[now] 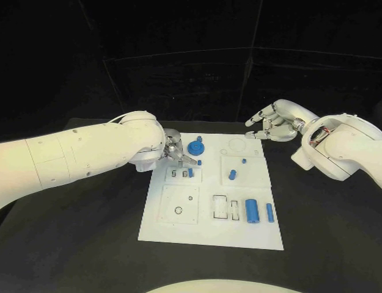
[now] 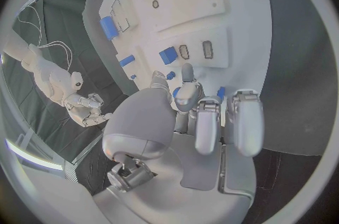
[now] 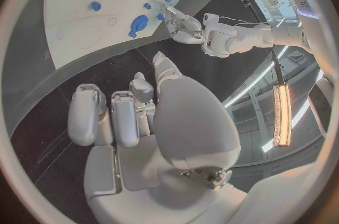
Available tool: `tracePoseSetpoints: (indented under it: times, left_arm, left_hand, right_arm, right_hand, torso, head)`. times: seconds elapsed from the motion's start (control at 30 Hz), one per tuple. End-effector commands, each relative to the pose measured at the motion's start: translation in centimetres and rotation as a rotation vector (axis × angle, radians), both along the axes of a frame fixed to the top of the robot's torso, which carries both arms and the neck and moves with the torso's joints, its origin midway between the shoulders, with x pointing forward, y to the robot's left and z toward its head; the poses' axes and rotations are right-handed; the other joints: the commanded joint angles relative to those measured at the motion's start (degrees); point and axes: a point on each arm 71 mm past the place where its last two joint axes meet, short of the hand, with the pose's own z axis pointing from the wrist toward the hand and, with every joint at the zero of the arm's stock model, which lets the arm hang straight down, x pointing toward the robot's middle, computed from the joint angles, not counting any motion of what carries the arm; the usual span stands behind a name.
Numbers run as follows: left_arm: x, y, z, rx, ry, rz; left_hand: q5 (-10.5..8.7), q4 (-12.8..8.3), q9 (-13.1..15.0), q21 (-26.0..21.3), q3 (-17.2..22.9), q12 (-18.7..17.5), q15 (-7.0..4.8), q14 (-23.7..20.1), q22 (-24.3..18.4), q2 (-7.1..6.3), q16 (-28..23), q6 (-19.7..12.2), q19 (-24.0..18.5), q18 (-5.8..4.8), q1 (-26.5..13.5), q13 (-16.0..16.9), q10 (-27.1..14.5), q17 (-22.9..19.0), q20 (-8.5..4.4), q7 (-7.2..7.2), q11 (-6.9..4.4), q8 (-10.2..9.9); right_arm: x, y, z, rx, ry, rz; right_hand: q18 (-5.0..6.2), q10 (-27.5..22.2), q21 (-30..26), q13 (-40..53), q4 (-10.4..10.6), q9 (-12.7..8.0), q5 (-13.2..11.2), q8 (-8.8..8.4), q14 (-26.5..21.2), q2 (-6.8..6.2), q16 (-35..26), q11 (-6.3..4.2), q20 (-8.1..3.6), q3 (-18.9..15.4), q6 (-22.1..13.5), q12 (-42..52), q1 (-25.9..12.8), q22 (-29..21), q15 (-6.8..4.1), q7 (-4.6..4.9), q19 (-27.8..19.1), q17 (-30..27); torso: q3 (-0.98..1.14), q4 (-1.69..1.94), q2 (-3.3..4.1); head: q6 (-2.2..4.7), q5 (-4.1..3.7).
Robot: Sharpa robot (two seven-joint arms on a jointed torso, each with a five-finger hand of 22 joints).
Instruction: Assemble the parts on the task board
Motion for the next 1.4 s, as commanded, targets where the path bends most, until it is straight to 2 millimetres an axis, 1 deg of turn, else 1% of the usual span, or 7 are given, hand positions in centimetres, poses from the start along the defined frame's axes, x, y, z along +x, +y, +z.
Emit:
tracePoseSetpoints:
  times: [0.03, 0.17, 0.3, 0.53, 0.8, 1.23, 1.4]
  left_arm:
    - [-0.1, -0.1, -0.1, 0.040, 0.021, -0.020]
    - [-0.1, -0.3, -0.1, 0.042, 0.023, -0.023]
    - [-0.1, -0.7, -0.2, 0.039, 0.028, -0.027]
    - [-0.2, -1.3, -0.4, 0.034, 0.040, -0.038]
    - [-0.3, -1.7, -0.5, 0.032, 0.046, -0.046]
    - [-0.5, -2.3, -0.5, 0.038, 0.058, -0.066]
    - [-0.5, -2.4, -0.6, 0.037, 0.063, -0.070]
  left_hand:
    - [-0.14, 0.0, 0.1, 0.1, -0.2, 0.2, -0.39, 5.9, 3.6, 0.18, 0.2, -0.5, 2.4, -0.84, 0.1, -0.1, 0.4, 15.1, -0.21, 0.00, 0.05, 0.4]
    - [-0.13, 0.0, 0.2, 0.1, -0.3, 0.2, -0.39, 5.9, 3.5, 0.20, 0.2, -0.6, 2.4, -0.83, 0.1, -0.1, 0.3, 15.1, -0.21, 0.01, 0.06, 0.4]
    - [-0.12, -0.1, 0.4, 0.1, -0.3, 0.2, -0.38, 5.9, 3.6, 0.24, 0.2, -0.7, 2.4, -0.84, 0.3, 0.0, 0.3, 15.1, -0.20, 0.02, 0.07, 0.5]
    - [-0.08, -0.6, 1.1, 0.2, -0.2, 0.3, -0.33, 5.9, 3.7, 0.58, 0.2, -1.0, 2.4, -0.86, 0.9, 0.2, 0.2, 15.1, -0.15, 0.04, 0.11, 0.9]
    - [-0.05, -1.4, 2.0, 0.3, 0.2, 0.5, -0.29, 5.9, 3.9, 1.08, 0.2, -1.5, 2.4, -0.87, 1.9, 0.4, 0.2, 15.1, -0.09, 0.06, 0.13, 1.3]
    - [-0.03, -3.2, 3.6, 0.5, 1.8, 0.6, -0.26, 5.9, 4.3, 2.00, 0.2, -2.2, 2.4, -0.92, 3.8, 0.8, 0.1, 15.1, -0.03, 0.07, 0.15, 1.9]
    - [-0.02, -4.2, 4.2, 0.5, 2.8, 0.6, -0.26, 5.9, 4.5, 2.30, 0.2, -2.5, 2.4, -0.93, 4.8, 0.9, 0.1, 15.1, -0.03, 0.06, 0.14, 2.1]
  right_arm:
    - [0.0, 0.2, 0.1, -0.010, -0.001, 0.007]
    - [-0.1, 0.4, 0.1, -0.009, 0.000, 0.012]
    - [-0.1, 0.6, 0.1, -0.012, 0.001, 0.013]
    - [-0.1, 0.8, 0.1, -0.019, 0.003, 0.015]
    - [0.0, 1.0, 0.0, -0.022, 0.007, 0.020]
    - [0.1, 1.1, -0.1, -0.025, 0.012, 0.023]
    - [0.1, 1.2, -0.1, -0.025, 0.013, 0.023]
  right_hand:
    - [1.16, -0.1, -0.3, -0.1, -0.1, 0.0, 0.3, 0.28, 2.5, 0.38, -0.3, -0.17, -0.11, -0.3, 0.2, -0.1, -0.1, -0.1, -0.16, -0.20, -0.5, 0.4]
    - [1.18, -0.2, -0.3, -0.2, 0.0, 0.0, 0.4, 0.31, 2.5, 0.40, -0.4, -0.18, -0.12, -0.4, 0.2, -0.2, -0.1, -0.2, -0.17, -0.21, -0.5, 0.3]
    - [1.21, -0.1, -0.4, -0.2, 0.2, 0.0, 0.8, 0.42, 2.5, 0.50, -0.5, -0.19, -0.15, -0.6, 0.2, -0.2, -0.2, -0.3, -0.18, -0.22, -0.6, 0.3]
    - [1.20, -0.1, -0.5, -0.3, 0.4, 0.1, 1.0, 0.67, 2.5, 0.61, -0.5, -0.23, -0.17, -0.8, 0.4, -0.2, -0.3, -0.3, -0.21, -0.28, -0.5, 0.3]
    - [1.21, -0.2, -0.5, -0.3, 0.4, 0.1, 1.1, 0.71, 2.5, 0.62, -0.5, -0.24, -0.18, -0.8, 0.4, -0.3, -0.3, -0.4, -0.22, -0.29, -0.5, 0.2]
    - [1.22, -0.2, -0.6, -0.4, 0.5, 0.1, 1.4, 0.87, 2.5, 0.72, -0.6, -0.29, -0.21, -0.9, 0.5, -0.3, -0.1, -0.5, -0.26, -0.33, -0.5, 0.2]
    - [1.22, -0.2, -0.6, -0.4, 0.5, 0.1, 1.7, 0.99, 2.5, 0.81, -0.7, -0.32, -0.24, -1.0, 0.5, -0.3, 0.0, -0.5, -0.29, -0.36, -0.5, 0.1]
  torso:
    - [0.01, -0.01, 0.03]
    - [0.04, -0.02, -0.04]
    - [0.04, 0.07, -0.01]
    - [0.00, -0.03, 0.02]
    - [0.00, 0.07, -0.03]
    - [0.01, 0.03, 0.00]
    - [0.02, 0.06, -0.02]
  head:
    - [-0.08, 0.05]
    - [-0.23, 0.08]
    - [-0.27, -0.01]
    - [-0.34, 0.04]
    - [-0.63, -0.11]
    - [-0.98, -0.03]
    - [-1.13, -0.10]
